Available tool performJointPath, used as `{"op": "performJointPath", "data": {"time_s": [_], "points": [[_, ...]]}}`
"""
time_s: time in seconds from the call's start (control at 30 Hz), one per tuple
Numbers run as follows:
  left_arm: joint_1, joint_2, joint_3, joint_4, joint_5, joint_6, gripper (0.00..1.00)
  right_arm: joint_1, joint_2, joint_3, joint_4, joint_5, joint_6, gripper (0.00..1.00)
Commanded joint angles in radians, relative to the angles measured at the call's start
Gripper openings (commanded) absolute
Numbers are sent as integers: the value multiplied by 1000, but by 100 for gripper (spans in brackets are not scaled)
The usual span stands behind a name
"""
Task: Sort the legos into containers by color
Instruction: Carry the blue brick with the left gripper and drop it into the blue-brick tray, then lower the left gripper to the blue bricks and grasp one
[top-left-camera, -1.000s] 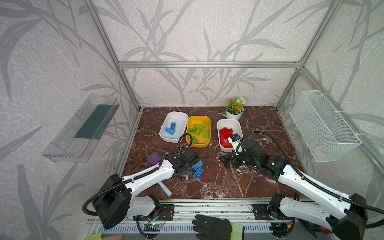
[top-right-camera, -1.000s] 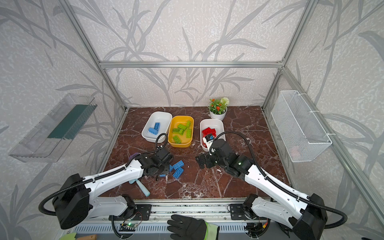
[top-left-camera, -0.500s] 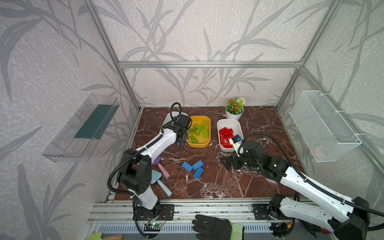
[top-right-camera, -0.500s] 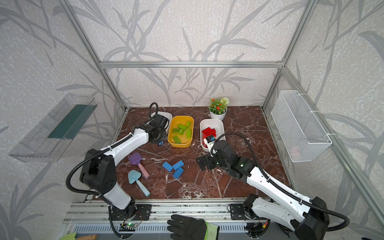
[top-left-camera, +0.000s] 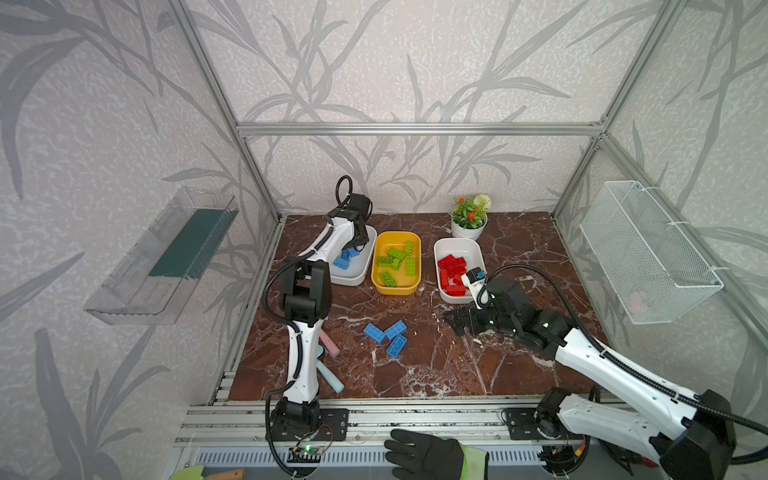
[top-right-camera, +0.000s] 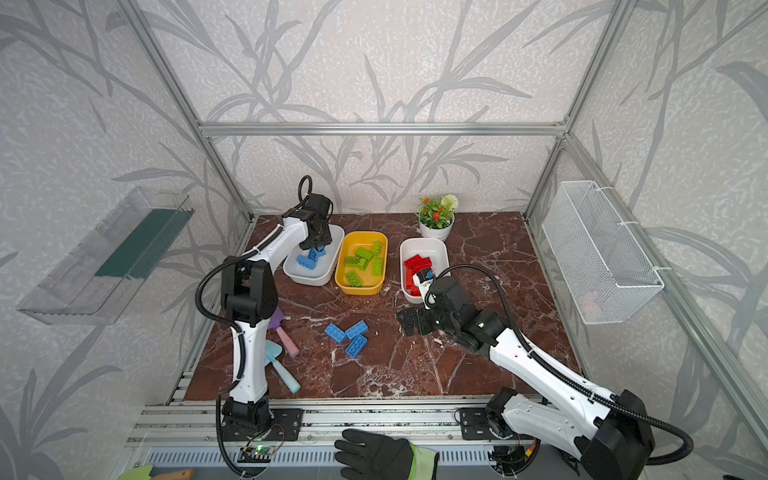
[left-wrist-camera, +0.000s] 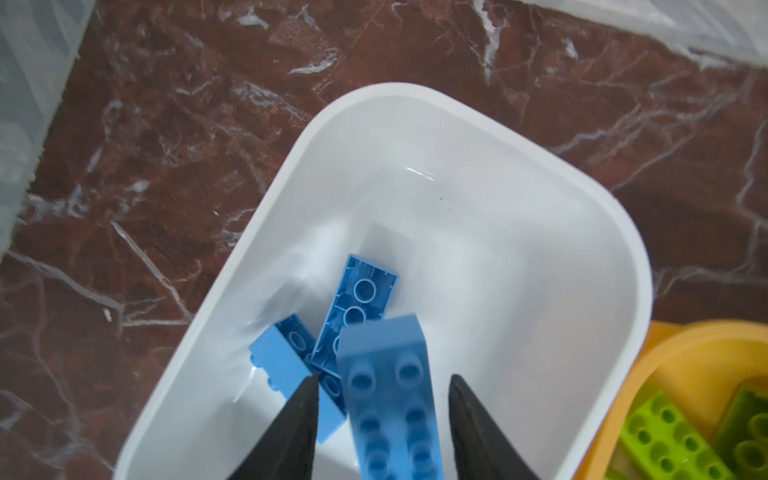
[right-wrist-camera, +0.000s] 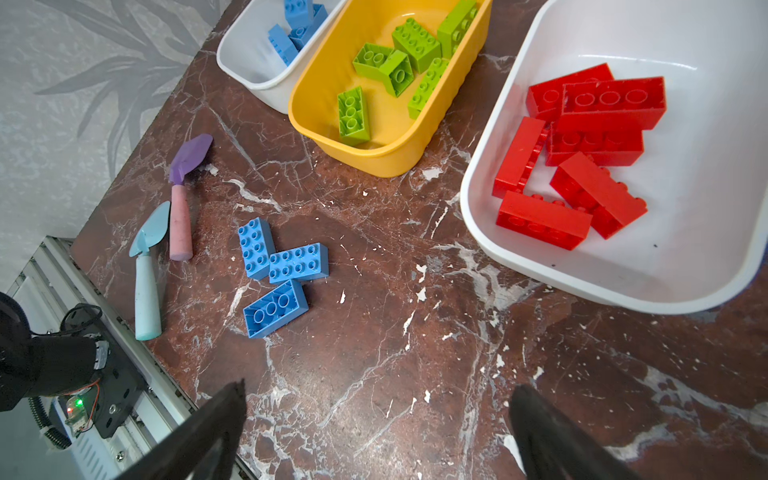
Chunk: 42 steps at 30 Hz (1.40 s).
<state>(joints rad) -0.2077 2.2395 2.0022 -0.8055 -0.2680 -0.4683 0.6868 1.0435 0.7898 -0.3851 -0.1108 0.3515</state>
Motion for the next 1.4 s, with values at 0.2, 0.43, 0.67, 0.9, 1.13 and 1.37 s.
{"op": "performJointPath", "data": {"time_s": [0.2,0.43,0.67,0.9,1.13,1.37], "points": [[-46,-344,-344,55,75,-90,65,-8,6,2,29,-42,4,99],[-212,-730,-823,121,61,-288,65,15,-16,-5,22,-26,15,99],[-434,-916,-1125,175,80,-526,65,52,-50,-7,-9,1,25,99],[-504,-952,-1223,218,85,-649,66,83,-97,-42,-29,28,49,99],[-504,-913,-1264,281,104,-735,66,86,-145,-67,-48,54,53,99],[-490,-825,-1269,338,127,-780,67,86,-134,-85,-27,42,53,99]]}}
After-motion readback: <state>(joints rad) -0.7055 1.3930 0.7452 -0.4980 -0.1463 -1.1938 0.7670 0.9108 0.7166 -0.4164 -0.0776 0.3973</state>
